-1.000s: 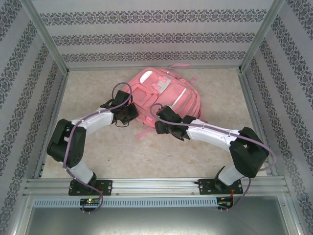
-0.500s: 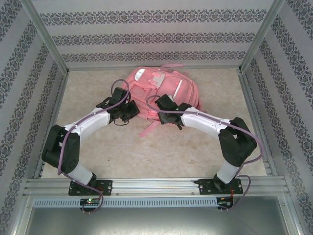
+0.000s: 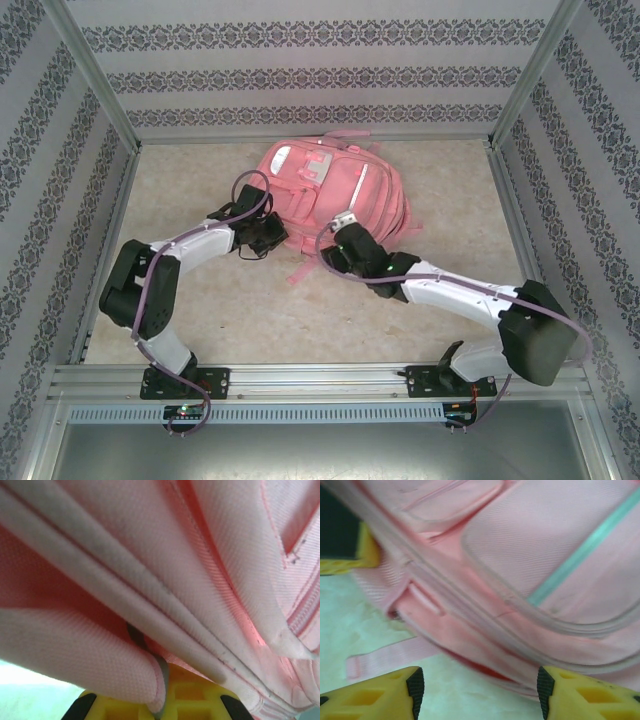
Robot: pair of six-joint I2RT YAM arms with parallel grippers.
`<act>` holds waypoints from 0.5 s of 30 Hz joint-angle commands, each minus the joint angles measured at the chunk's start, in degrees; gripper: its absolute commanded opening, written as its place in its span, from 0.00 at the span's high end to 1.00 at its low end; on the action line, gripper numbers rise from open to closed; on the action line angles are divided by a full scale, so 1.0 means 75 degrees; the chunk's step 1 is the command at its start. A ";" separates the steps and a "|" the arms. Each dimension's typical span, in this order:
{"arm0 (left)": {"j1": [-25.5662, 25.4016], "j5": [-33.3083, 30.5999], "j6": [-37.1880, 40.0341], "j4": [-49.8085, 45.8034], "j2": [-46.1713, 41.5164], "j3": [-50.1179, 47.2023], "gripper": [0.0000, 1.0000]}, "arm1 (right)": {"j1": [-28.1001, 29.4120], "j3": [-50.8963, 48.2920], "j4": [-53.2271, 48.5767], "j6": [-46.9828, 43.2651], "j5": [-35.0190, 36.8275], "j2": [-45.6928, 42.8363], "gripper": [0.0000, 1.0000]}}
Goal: Pack the student bag
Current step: Zip the student bag at the top-center of the table.
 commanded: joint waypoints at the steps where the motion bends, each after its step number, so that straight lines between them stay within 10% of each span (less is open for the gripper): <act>1: -0.0109 0.0071 -0.0186 0.0881 0.0135 0.0198 1.00 | 0.0404 -0.0188 0.0847 0.0186 0.0315 0.0256 0.45; 15: -0.0152 0.0046 -0.0084 0.0747 0.0820 0.0668 1.00 | 0.0654 0.0473 0.1457 -0.0019 0.0159 0.2295 0.65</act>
